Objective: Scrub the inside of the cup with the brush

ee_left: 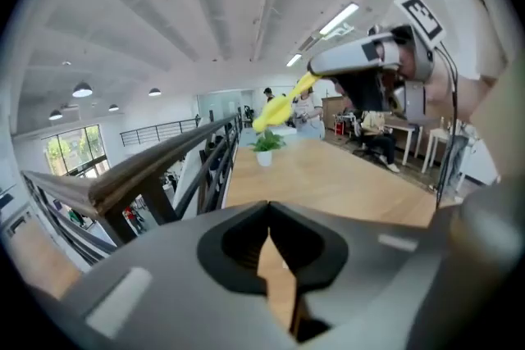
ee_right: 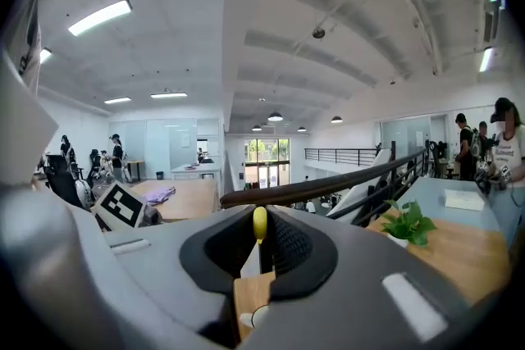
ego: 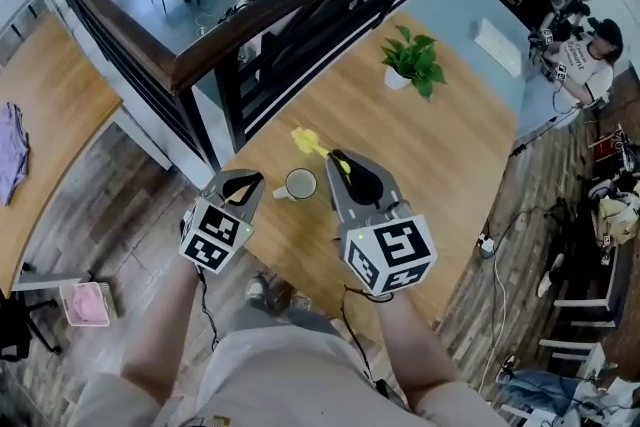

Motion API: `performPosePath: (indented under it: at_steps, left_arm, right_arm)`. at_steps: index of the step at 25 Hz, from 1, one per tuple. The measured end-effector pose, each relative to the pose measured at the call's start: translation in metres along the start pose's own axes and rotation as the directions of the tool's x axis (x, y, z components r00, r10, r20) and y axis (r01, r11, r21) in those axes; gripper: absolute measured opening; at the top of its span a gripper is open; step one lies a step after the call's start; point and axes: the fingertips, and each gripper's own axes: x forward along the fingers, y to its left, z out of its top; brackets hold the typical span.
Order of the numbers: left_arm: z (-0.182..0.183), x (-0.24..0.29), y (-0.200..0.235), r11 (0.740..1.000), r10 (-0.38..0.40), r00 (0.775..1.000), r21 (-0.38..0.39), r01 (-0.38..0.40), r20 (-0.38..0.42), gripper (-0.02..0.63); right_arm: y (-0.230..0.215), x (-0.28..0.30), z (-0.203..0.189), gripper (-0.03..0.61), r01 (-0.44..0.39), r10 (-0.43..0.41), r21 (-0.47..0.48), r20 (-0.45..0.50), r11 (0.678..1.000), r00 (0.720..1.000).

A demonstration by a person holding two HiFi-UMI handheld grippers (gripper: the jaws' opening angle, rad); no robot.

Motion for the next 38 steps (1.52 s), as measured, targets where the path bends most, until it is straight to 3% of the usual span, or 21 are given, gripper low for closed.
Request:
performPosePath:
  at_steps: [7,12,18,27,33,38]
  left_arm:
    - [0.088,-0.05,0.003,0.994,0.068,0.985,0.07,-0.08,0.16,0.002]
    - [0.135,-0.082,-0.003,0.993,0.077,0.964,0.066,-0.097,0.256,0.002]
    - [0.19,-0.13,-0.001,0.998,0.063,0.9,-0.026,-0.058,0.43,0.003]
    - [0.247,-0.189,-0.011,0.995,0.055,0.829,0.041,-0.093,0.557,0.002]
    - [0.257,-0.204,-0.03,0.992,0.032,0.811,0.078,-0.095,0.585,0.003]
    - [0.24,-0.196,-0.04,0.991,0.045,0.848,0.085,-0.106,0.529,0.003]
  right_arm:
    - [0.003,-0.03,0.046,0.032,0.086,-0.075,-0.13,0.084,0.988,0.994]
    - [-0.002,-0.06,0.083,0.032,0.129,-0.103,-0.137,0.18,0.982,0.978]
    - [-0.006,-0.098,0.129,0.032,0.159,-0.115,-0.154,0.262,0.975,0.958]
    - [0.008,-0.14,0.186,0.032,0.209,-0.111,-0.215,0.394,0.954,0.912]
    - [0.013,-0.157,0.191,0.032,0.219,-0.102,-0.237,0.426,0.946,0.899]
    - [0.013,-0.166,0.184,0.032,0.218,-0.103,-0.228,0.429,0.949,0.897]
